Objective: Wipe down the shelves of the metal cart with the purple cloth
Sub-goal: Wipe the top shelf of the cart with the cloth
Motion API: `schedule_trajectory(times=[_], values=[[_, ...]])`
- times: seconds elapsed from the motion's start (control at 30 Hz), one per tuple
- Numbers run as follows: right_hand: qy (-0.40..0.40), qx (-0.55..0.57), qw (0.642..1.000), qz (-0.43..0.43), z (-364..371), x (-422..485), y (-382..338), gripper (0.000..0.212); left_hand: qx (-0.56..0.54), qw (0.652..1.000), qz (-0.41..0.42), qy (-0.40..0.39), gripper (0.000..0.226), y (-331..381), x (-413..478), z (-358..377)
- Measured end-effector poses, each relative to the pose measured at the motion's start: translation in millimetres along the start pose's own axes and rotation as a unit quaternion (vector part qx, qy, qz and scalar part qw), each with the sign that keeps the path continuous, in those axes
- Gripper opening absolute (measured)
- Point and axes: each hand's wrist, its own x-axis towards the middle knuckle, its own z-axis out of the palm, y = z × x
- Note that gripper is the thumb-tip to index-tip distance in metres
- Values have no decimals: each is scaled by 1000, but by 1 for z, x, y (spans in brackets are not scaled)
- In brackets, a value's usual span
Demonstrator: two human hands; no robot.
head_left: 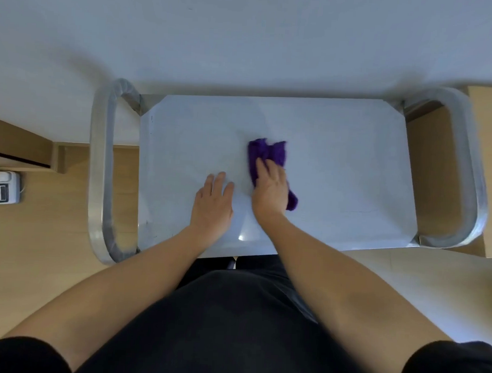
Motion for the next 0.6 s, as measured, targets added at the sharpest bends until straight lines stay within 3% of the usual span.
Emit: schedule_trajectory(times=[0.1,0.17,0.3,0.37,0.43,0.5,0.6], values=[[-27,0,996,-84,-2,7,8,57,3,1000,2,-3,52,0,12,-6],[-13,-10,997,-79,-13,27,32,53,3,1000,9,-11,53,-3,17,-8],[41,19,991,123,-36,74,70,59,-1,1000,9,-27,57,-8,18,-6],[45,-13,985,164,-34,86,58,65,-2,1000,6,-30,57,-6,18,-6],[25,-39,995,88,-25,86,28,64,-5,1000,-3,-28,56,-4,18,-6],[-6,11,999,-44,-9,75,-7,60,-10,1000,-10,-25,57,-4,18,-7],[-74,5,977,-202,6,59,-36,61,-5,1000,-9,-23,58,-6,17,-8]])
